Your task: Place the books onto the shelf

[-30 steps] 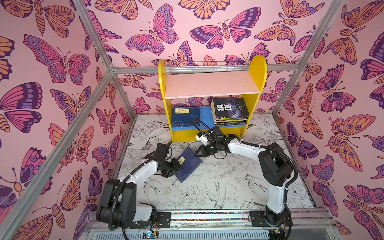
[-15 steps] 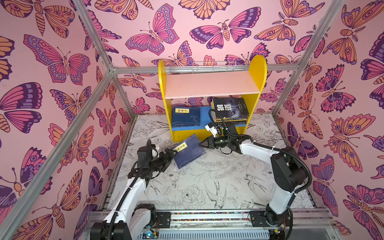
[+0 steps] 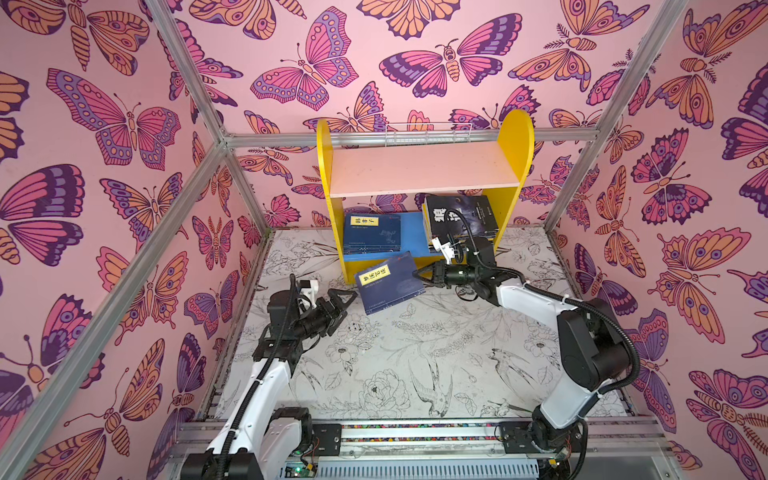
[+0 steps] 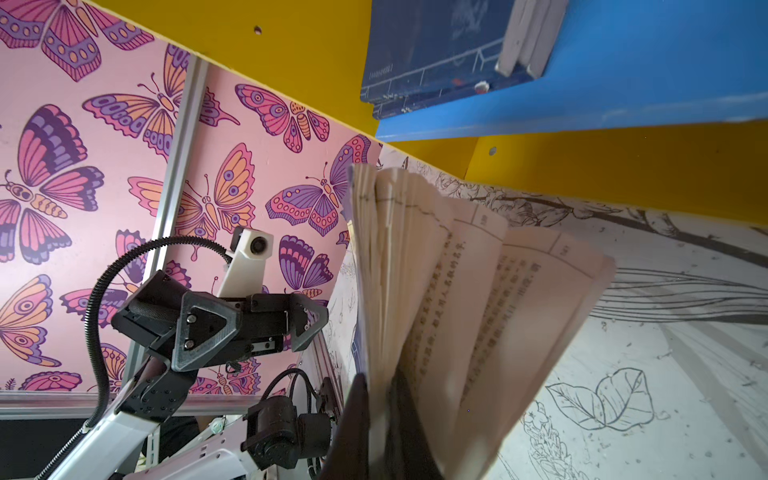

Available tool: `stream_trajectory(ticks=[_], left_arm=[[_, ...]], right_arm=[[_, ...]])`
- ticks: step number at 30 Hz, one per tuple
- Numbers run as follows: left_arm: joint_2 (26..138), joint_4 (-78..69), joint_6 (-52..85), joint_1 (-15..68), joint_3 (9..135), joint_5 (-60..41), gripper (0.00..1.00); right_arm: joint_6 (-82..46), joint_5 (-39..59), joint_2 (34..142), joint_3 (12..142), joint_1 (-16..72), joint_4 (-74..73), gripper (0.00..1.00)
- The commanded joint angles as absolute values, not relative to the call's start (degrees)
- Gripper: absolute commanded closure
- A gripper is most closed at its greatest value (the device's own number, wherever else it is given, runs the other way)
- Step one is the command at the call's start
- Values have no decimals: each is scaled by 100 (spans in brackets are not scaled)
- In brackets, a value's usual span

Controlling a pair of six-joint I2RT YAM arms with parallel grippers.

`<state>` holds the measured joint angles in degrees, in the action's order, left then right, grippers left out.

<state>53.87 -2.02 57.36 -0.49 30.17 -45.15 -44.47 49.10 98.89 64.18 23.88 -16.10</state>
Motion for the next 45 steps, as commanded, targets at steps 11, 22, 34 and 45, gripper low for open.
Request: stream_trajectory(ticks=[11, 22, 34, 45], left_arm=[[5413, -859, 5879, -37, 2856, -4878, 0], [5757, -1311, 5901, 79, 2875, -4880, 9], [5711, -2013, 6159, 79, 2767, -5127, 68], [5539, -2367, 6420, 79, 2725, -4843, 100]], right_arm=[[-6099, 5183, 9725, 6127, 2354, -4093, 100], [-6401, 5403, 10048, 6437, 2861, -4338, 100], [-6288, 5388, 10316, 6668, 3138, -3917, 100], [-5665, 4998, 10110, 6726, 2814, -2622, 81]])
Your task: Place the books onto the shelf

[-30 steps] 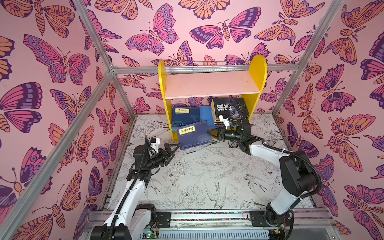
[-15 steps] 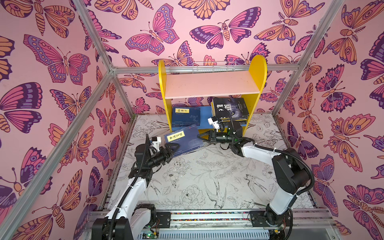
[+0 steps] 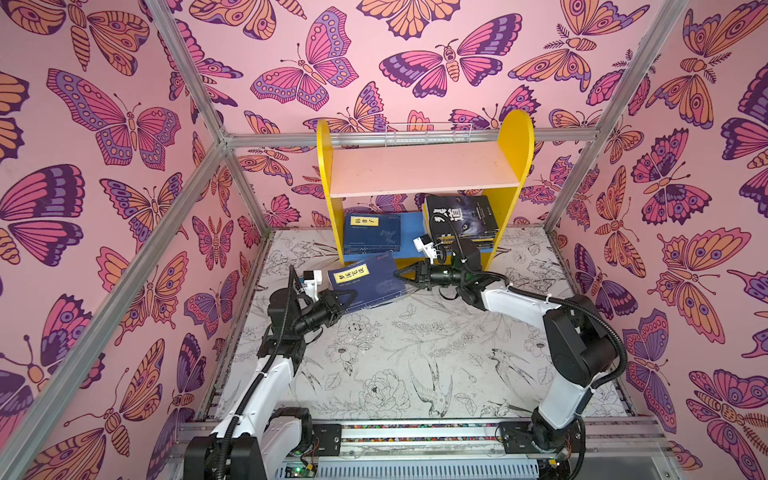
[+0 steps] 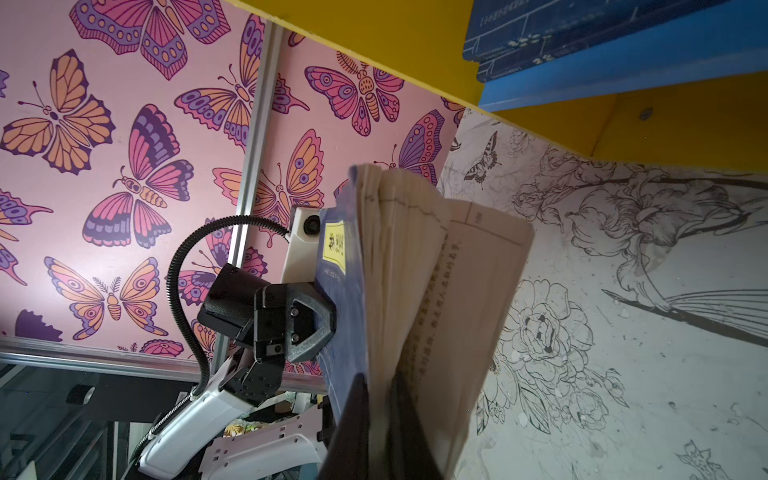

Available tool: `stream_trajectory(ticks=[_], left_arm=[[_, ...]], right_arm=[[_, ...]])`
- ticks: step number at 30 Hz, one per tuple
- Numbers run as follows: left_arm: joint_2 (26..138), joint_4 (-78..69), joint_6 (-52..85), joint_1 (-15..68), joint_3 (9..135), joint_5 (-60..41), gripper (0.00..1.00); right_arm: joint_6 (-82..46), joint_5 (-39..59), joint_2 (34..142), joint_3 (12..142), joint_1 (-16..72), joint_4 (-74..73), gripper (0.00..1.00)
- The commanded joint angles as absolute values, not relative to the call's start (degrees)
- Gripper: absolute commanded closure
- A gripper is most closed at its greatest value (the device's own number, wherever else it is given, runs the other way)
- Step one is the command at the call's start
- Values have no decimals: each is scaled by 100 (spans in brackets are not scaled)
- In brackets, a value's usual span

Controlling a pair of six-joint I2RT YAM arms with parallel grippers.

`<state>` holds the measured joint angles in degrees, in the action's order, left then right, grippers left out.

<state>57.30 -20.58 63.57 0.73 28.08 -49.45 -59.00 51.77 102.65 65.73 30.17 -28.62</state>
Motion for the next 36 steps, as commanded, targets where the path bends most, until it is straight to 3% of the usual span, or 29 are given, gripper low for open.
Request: stream_trajectory(ticks=[1, 4, 6, 21, 29, 36], left_arm=[[5485, -2414, 6433, 79, 2725, -4798, 100], [5349, -2545, 6473, 64, 2740, -4722, 100], [5352, -2612, 6524, 68, 2751, -4728, 100], [5366, -2795, 6609, 62, 2658, -4641, 100], [5318, -2781, 6596, 62, 2637, -4623, 100], [5373, -2700, 6515, 61, 2576, -4566, 100]], right_arm=[[-5707, 4984, 10088, 6671, 2735, -2619, 73], [-5689, 4987, 9976, 6527, 2595, -2601, 57], [-5528, 4966, 9894, 6488, 2581, -2408, 55], [-5206, 5650, 9717, 6353, 2973, -2351, 57], [-5457, 5788, 9865, 6414, 3103, -2716, 80], [-5562, 5811, 9757, 6345, 3111, -2966, 95]])
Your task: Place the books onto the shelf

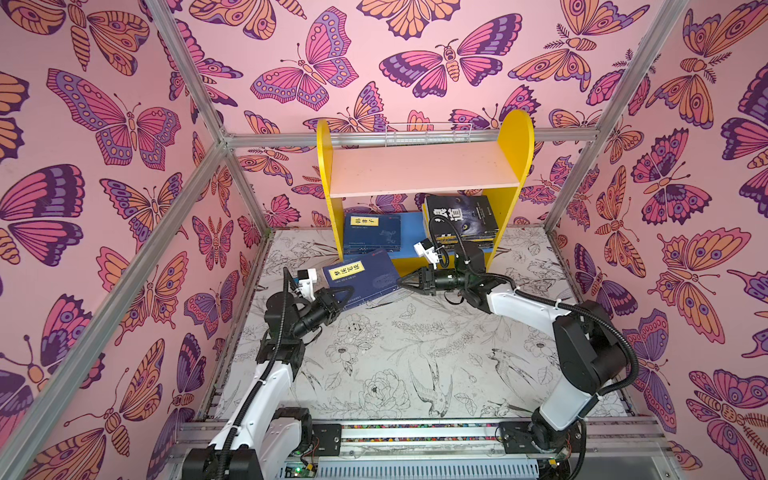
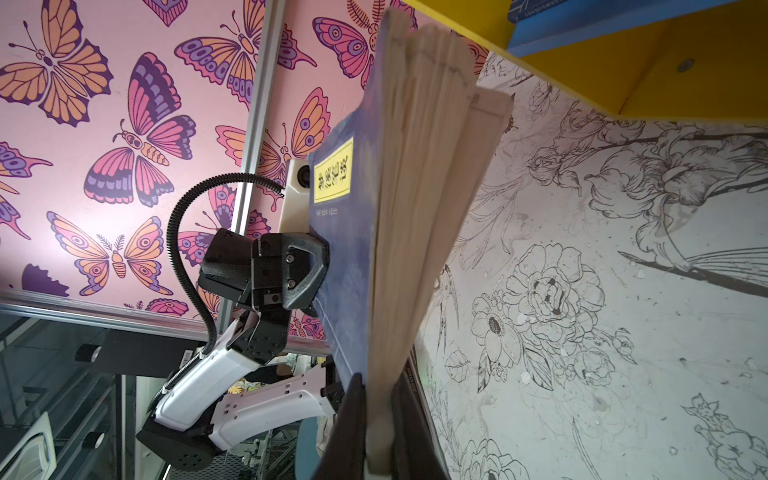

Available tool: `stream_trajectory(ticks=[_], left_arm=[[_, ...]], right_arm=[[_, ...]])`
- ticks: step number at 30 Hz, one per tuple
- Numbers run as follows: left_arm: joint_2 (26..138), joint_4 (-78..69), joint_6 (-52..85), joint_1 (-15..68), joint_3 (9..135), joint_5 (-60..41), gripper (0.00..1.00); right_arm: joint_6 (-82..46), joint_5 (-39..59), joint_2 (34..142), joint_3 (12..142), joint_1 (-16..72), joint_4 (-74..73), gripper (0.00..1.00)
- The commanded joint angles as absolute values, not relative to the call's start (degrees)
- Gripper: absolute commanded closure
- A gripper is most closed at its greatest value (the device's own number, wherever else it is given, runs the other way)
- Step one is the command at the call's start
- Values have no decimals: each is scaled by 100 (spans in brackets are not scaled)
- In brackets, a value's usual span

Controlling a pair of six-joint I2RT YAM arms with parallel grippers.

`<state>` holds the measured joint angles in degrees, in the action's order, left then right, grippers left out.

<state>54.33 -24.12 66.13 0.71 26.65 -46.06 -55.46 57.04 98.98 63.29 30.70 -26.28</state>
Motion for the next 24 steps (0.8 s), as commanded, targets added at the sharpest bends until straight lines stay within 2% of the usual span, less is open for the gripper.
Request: stream_trajectory(ticks=[1, 3, 6, 8, 11, 14, 18, 24], left_arm=[[5383, -2678, 6505, 62, 2582, -4563, 100], [5423, -2437, 6409, 62, 2642, -4540, 97], [5462, -2217, 6319, 53, 2681, -4481, 79], [5443, -2150, 6319, 45, 2665, -4386, 61], [5388, -1950, 6295, 2, 2622, -4216, 41], [5275, -1594, 6235, -105, 2569, -3964, 28], [5171, -925, 6073, -202, 2568, -3552, 18], [5150, 78, 5624, -211, 2755, -3033, 15]], right_arm=[[-5538, 5802, 9745, 6346, 3111, -2966, 96], [-5511, 5728, 9706, 6346, 3111, -2971, 99], [-5507, 5595, 9678, 6357, 3070, -3004, 100], [-5595, 5511, 9664, 6350, 3018, -3111, 100], [-5773, 5422, 9633, 6289, 2885, -3364, 100], [-5760, 5315, 9535, 6224, 2723, -3326, 100], [-5592, 5122, 9352, 6170, 2526, -3072, 100], [-4881, 4760, 9076, 6327, 2421, -2098, 100]])
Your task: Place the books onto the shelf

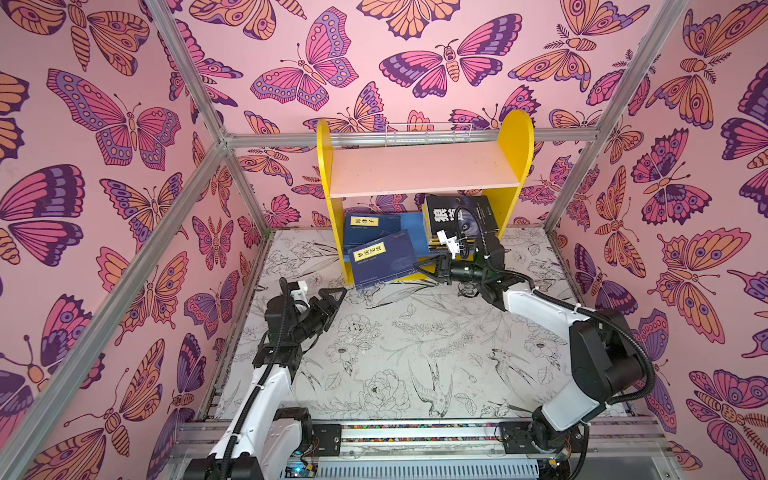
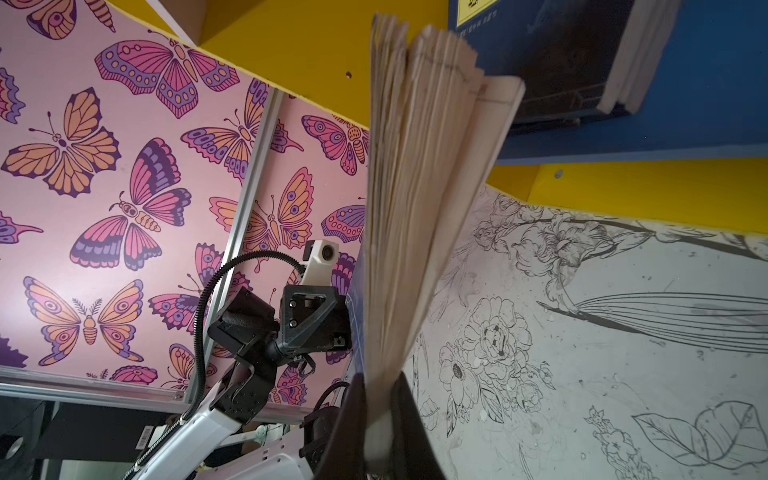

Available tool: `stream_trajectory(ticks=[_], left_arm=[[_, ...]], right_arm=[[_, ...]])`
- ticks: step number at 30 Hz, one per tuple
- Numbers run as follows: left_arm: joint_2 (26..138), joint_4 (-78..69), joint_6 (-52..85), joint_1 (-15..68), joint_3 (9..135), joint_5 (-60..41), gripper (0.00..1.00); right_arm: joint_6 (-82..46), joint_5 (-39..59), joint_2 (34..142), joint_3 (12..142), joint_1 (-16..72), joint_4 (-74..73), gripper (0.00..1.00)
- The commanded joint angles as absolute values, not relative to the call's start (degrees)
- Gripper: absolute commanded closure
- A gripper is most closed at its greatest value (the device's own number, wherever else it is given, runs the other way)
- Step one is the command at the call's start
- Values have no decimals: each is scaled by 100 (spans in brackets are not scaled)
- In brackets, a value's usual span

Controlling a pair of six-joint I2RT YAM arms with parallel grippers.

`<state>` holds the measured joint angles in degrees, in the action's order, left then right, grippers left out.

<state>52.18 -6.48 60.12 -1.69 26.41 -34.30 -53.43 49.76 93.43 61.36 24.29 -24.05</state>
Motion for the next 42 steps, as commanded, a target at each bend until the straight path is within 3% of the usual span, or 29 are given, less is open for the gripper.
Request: stream_trajectory(ticks=[1, 12, 33, 42], left_arm=[[5150, 324, 5486, -211, 2822, -2928, 14], [5251, 1515, 4672, -207, 3084, -2424, 11], [5527, 1551, 4658, -172, 3005, -2408, 5], [5574, 1556, 4623, -107, 3033, -2426, 4]], right_arm=[[-4821, 4711, 9063, 6362, 2409, -2004, 100], [-4588, 3886, 9345, 6925, 2463, -1446, 100], [-4423, 3460, 10875, 9150, 2795, -416, 100], [-4334, 3033, 11157, 9533, 2794, -47, 100]])
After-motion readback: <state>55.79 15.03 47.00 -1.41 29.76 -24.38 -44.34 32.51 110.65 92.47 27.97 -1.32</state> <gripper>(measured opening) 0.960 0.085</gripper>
